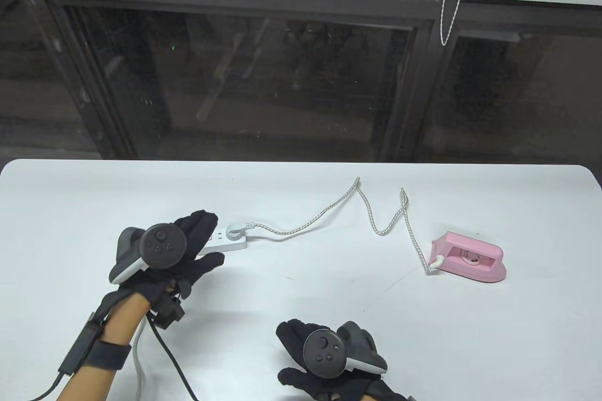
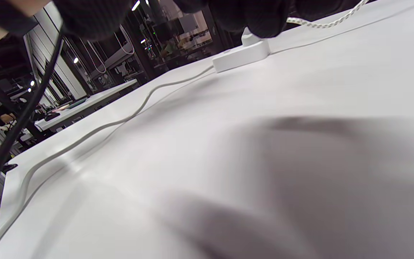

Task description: Unplug the electric iron

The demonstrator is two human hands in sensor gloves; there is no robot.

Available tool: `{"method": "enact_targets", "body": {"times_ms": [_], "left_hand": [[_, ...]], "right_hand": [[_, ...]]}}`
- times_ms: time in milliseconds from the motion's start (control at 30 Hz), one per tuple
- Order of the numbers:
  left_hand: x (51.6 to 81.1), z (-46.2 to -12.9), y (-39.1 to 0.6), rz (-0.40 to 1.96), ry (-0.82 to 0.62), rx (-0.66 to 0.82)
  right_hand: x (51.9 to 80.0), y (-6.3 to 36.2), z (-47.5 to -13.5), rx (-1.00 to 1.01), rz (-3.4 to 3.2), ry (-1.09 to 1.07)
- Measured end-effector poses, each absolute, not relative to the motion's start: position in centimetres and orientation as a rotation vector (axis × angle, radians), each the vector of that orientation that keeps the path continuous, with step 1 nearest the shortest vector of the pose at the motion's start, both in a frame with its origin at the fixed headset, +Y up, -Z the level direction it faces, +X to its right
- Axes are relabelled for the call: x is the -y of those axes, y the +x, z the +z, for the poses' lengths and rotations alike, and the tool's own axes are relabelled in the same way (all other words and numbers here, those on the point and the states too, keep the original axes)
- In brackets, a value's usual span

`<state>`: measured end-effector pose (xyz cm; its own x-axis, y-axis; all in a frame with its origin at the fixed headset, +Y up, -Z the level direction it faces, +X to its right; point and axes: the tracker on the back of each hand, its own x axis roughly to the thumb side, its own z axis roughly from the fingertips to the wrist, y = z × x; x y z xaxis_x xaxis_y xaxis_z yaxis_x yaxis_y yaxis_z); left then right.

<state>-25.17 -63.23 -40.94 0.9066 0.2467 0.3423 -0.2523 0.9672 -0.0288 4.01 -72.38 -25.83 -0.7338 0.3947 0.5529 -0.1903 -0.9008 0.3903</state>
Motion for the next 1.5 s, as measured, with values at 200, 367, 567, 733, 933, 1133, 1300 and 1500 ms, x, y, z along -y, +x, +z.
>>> {"method": "enact_targets", "body": {"times_ms": [200,367,567,733,933,1133,1300,1500], "left_hand": [[70.0,-49.1,-23.0,0.149,-0.280,0.217],[75.7,-52.1,-22.8,0.085,-0.395,0.117],[76.3,-51.9,-23.9,0.150,-0.345,0.117],[76.3,-48.3,-23.2,0.127,-0.305,0.241],[77.1,-38.5,-19.7,0.138,-0.225,0.450],[77.7,-28.0,-15.4,0.201,-0.273,0.606],[77.8,-25.9,-14.8,0.250,-0.303,0.587],[77.8,-26.2,-14.6,0.238,-0.266,0.615]], "right_hand": [[73.2,3.5,-25.9,-0.542,2.629,0.947],[73.2,3.9,-26.1,-0.556,2.633,0.922],[72.8,4.4,-26.4,-0.535,2.634,0.889],[71.4,5.8,-26.9,-0.417,2.599,0.819],[70.1,7.7,-27.5,-0.182,2.581,0.725],[71.9,6.1,-26.9,-0.263,2.620,0.867],[73.6,3.0,-24.7,-0.390,2.657,1.042],[74.4,2.3,-24.9,-0.381,2.676,1.026]]}}
